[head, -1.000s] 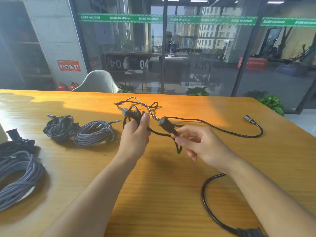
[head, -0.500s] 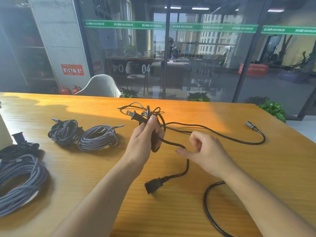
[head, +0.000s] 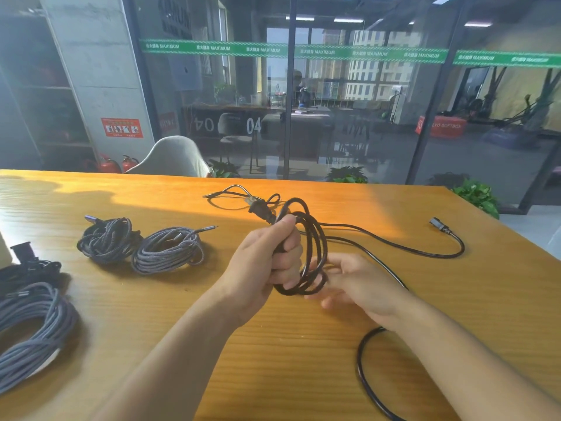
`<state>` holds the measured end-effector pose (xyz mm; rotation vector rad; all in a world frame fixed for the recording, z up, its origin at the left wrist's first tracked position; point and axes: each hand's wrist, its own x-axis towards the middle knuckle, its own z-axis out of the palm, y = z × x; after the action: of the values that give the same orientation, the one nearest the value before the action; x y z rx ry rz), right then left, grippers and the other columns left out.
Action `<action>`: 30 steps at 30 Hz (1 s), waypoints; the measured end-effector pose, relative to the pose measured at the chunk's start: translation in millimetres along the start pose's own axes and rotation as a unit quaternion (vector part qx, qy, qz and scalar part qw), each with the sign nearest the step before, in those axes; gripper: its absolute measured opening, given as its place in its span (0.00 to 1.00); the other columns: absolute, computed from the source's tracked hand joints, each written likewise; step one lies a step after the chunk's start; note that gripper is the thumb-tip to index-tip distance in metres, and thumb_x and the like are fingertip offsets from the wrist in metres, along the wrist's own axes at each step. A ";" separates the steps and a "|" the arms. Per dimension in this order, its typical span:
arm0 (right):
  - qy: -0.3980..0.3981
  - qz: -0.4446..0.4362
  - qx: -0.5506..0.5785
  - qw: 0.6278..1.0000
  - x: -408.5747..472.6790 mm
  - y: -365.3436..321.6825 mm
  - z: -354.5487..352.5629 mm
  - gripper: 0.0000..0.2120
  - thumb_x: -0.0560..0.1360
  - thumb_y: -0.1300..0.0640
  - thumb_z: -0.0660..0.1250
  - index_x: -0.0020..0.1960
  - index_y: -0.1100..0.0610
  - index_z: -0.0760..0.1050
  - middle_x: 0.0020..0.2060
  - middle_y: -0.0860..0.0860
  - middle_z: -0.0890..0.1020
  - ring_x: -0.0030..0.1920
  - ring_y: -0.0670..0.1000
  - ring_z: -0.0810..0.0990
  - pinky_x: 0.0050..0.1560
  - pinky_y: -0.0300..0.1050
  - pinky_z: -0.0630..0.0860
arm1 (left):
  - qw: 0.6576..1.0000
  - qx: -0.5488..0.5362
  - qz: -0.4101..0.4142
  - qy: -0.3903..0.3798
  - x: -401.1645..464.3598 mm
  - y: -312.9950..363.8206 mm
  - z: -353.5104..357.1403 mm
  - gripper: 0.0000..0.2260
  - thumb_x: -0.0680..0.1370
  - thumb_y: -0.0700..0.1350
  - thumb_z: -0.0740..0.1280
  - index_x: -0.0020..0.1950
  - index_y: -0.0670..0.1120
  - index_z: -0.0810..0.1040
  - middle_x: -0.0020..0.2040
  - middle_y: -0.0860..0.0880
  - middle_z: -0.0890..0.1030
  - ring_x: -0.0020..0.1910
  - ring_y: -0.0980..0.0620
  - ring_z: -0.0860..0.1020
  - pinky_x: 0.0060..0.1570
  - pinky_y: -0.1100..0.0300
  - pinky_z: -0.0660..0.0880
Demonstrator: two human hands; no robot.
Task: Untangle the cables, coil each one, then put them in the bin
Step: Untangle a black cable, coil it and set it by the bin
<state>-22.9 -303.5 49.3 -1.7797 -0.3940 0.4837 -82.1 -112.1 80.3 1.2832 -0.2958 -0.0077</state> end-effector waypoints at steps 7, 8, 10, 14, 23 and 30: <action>-0.002 0.018 0.356 0.934 4.1 -6.7 6.0 0.15 0.83 0.54 0.65 0.64 0.61 0.80 0.53 0.58 0.81 0.53 0.57 0.80 0.64 0.56 0.75 | 0.997 0.075 -0.009 -0.007 -1.3 -5.1 5.5 0.17 0.81 0.52 0.61 0.37 0.47 0.61 0.28 0.51 0.58 0.27 0.51 0.54 0.29 0.57 0.54; 0.017 0.019 0.346 0.938 7.1 -4.0 7.6 0.17 0.83 0.54 0.66 0.66 0.63 0.79 0.53 0.58 0.79 0.55 0.58 0.77 0.63 0.56 0.76 | 0.997 0.077 -0.012 -0.009 -1.5 -5.6 6.3 0.16 0.81 0.51 0.61 0.37 0.47 0.61 0.28 0.50 0.57 0.27 0.51 0.53 0.29 0.56 0.53; 0.044 0.026 0.340 0.939 10.4 -3.4 10.1 0.21 0.84 0.55 0.65 0.68 0.71 0.75 0.54 0.62 0.75 0.56 0.60 0.73 0.61 0.56 0.77 | 0.997 0.080 -0.014 -0.019 -2.2 -6.5 8.1 0.16 0.80 0.51 0.61 0.36 0.48 0.63 0.28 0.50 0.57 0.28 0.51 0.53 0.31 0.55 0.51; 0.043 0.010 0.345 0.938 6.1 -10.6 7.9 0.25 0.80 0.48 0.71 0.68 0.65 0.77 0.58 0.62 0.71 0.59 0.61 0.72 0.71 0.63 0.72 | 0.993 0.117 -0.005 -0.025 -3.4 -6.7 7.5 0.18 0.80 0.51 0.62 0.35 0.45 0.60 0.29 0.49 0.57 0.27 0.50 0.53 0.29 0.59 0.54; 0.109 -0.131 0.305 0.937 -5.0 -20.4 17.8 0.14 0.80 0.46 0.65 0.53 0.56 0.80 0.36 0.49 0.73 0.47 0.57 0.70 0.60 0.55 0.70 | 0.985 0.171 -0.013 0.009 -2.5 -6.3 7.6 0.28 0.82 0.66 0.48 0.35 0.46 0.68 0.26 0.49 0.60 0.28 0.47 0.56 0.31 0.56 0.57; 0.230 -0.248 0.165 0.926 -6.5 -18.1 36.6 0.18 0.86 0.43 0.55 0.50 0.51 0.78 0.52 0.52 0.83 0.55 0.53 0.79 0.69 0.65 0.71 | 0.983 0.179 -0.028 -0.018 -8.0 -5.0 15.1 0.25 0.79 0.63 0.47 0.35 0.48 0.70 0.27 0.51 0.61 0.30 0.49 0.57 0.33 0.55 0.56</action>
<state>-47.7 -271.9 59.4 -1.3409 -0.3844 -0.2212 -92.4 -126.5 77.6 1.6500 -0.3018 -0.0269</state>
